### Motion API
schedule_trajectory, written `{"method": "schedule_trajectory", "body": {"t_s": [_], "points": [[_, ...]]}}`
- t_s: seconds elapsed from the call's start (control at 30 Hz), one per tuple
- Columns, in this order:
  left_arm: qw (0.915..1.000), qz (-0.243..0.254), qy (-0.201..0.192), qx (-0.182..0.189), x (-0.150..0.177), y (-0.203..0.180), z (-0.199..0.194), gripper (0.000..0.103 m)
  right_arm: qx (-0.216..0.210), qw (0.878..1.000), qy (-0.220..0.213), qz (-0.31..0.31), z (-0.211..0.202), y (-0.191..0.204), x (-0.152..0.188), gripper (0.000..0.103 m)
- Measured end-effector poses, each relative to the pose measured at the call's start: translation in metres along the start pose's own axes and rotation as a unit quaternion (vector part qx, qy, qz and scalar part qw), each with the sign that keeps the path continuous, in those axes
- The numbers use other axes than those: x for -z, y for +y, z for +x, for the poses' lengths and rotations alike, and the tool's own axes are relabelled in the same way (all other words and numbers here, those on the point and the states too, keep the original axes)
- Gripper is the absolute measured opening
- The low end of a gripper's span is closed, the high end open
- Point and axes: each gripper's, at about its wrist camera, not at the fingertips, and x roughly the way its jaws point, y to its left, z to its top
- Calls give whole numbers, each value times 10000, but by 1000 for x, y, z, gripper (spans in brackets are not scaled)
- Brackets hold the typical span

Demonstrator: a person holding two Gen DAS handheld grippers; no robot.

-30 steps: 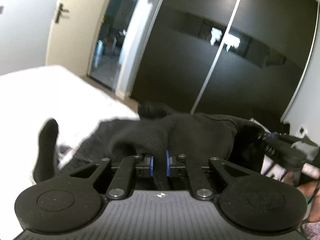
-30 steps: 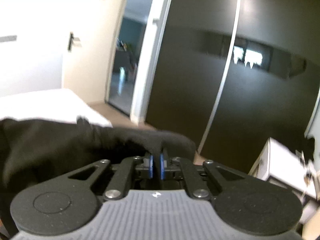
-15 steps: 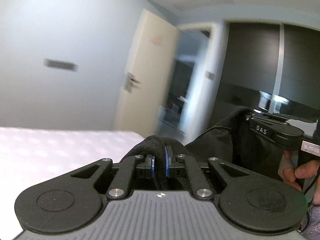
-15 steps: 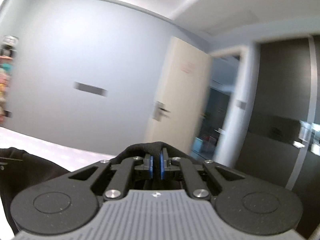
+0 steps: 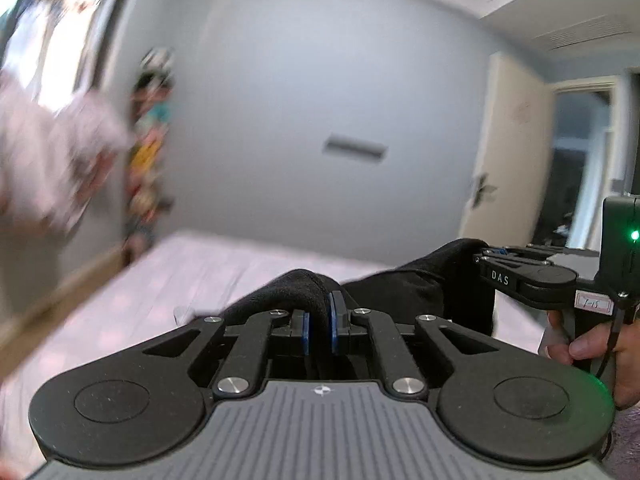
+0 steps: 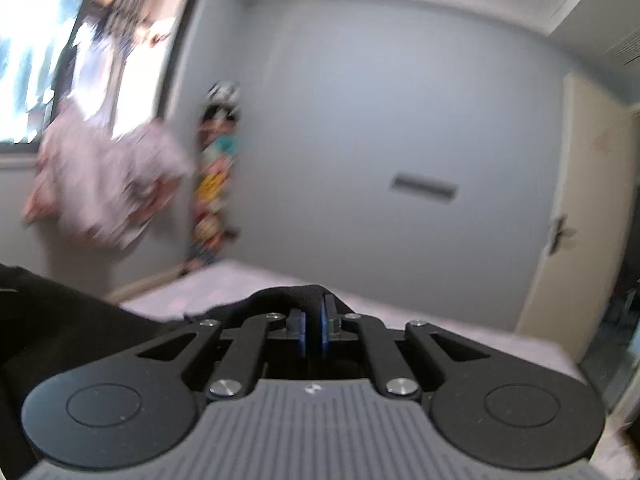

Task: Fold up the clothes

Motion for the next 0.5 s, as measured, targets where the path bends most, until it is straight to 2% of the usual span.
{"method": "schedule_trajectory", "body": {"t_s": [0.1, 0.2, 0.27, 0.33, 0.43, 0.5], "points": [[9952, -443, 834, -258, 67, 30, 17, 11, -381, 9972, 642, 2, 24, 29, 63, 8], [9803, -972, 1680, -355, 135, 57, 23, 11, -608, 9892, 1333, -4, 32, 47, 135, 8], [9722, -1214, 1976, -332, 168, 73, 22, 11, -674, 9819, 1769, 20, 28, 52, 181, 8], [9672, -1349, 2145, -194, 190, 75, 19, 11, -628, 9780, 1988, 58, 25, 55, 210, 8], [9654, -1163, 2326, -191, 208, 63, 26, 11, -567, 9746, 2161, 146, -3, 30, 250, 8], [9589, -1123, 2602, -160, 226, 63, 32, 11, -534, 9688, 2392, 368, 2, 24, 268, 8]]}}
